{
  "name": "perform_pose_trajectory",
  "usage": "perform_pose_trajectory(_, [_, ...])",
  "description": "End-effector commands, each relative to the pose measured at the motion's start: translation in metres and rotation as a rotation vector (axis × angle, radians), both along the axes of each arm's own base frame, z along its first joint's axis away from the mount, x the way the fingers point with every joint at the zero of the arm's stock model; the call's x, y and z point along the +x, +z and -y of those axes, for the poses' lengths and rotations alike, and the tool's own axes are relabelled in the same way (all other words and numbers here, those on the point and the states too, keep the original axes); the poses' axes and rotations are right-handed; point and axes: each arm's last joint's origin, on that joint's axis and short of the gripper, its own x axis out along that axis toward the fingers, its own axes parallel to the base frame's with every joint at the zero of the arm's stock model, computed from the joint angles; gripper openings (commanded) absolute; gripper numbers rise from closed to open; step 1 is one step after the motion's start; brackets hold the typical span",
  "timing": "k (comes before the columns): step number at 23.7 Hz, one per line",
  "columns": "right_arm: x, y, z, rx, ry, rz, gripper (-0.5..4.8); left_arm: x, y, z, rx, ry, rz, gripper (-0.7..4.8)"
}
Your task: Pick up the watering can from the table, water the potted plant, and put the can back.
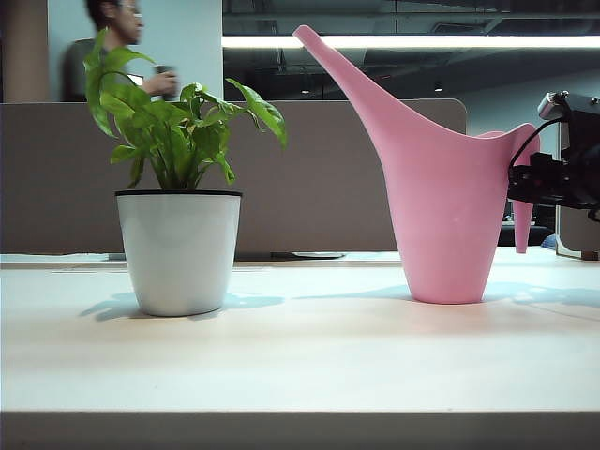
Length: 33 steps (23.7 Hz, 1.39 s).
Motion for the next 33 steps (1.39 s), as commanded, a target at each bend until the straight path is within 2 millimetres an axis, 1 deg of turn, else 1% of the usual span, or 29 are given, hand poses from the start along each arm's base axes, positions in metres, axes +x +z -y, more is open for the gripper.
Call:
perform_pose_trajectory(1, [0.0, 0.002, 0.0, 0.02, 0.015, -0.001, 1.13, 0.0, 0.002, 0.0, -0.004, -0.002, 0.012, -0.05])
perform_pose_trajectory(4, [0.0, 0.003, 0.0, 0.036, 0.016, 0.007, 1.12, 0.0, 0.002, 0.0, -0.004, -0.002, 0.012, -0.05])
perform_pose_trajectory(9, [0.0, 0.008, 0.004, 0.121, -0.003, 0.035, 1.11, 0.0, 0.002, 0.0, -0.004, -0.003, 0.012, -0.05])
perform_pose_trajectory(11, [0.0, 0.011, 0.007, 0.152, -0.009, 0.06, 0.92, 0.0, 0.002, 0.0, -0.004, -0.002, 0.012, -0.05])
perform_pose_trajectory(13, [-0.001, 0.012, 0.009, 0.165, -0.014, 0.07, 0.84, 0.0, 0.002, 0.0, -0.004, -0.003, 0.012, -0.05])
perform_pose_trajectory(20, [-0.001, 0.023, 0.008, 0.217, -0.001, 0.157, 0.85, 0.0, 0.002, 0.0, -0.004, -0.003, 0.012, -0.05])
perform_pose_trajectory(24, [-0.004, 0.032, 0.008, 0.21, 0.013, 0.189, 0.84, 0.0, 0.002, 0.0, -0.004, -0.003, 0.012, -0.05])
perform_pose_trajectory(27, [-0.007, 0.044, 0.007, 0.198, 0.021, 0.221, 0.85, 0.0, 0.002, 0.0, -0.004, -0.002, 0.012, -0.05])
perform_pose_trajectory(31, [-0.014, 0.064, 0.002, 0.092, 0.034, 0.291, 0.85, 0.0, 0.002, 0.0, -0.004, -0.003, 0.013, -0.05])
perform_pose_trajectory(33, [-0.017, 0.071, -0.001, 0.051, 0.014, 0.281, 0.85, 0.0, 0.002, 0.0, -0.004, -0.003, 0.013, -0.05])
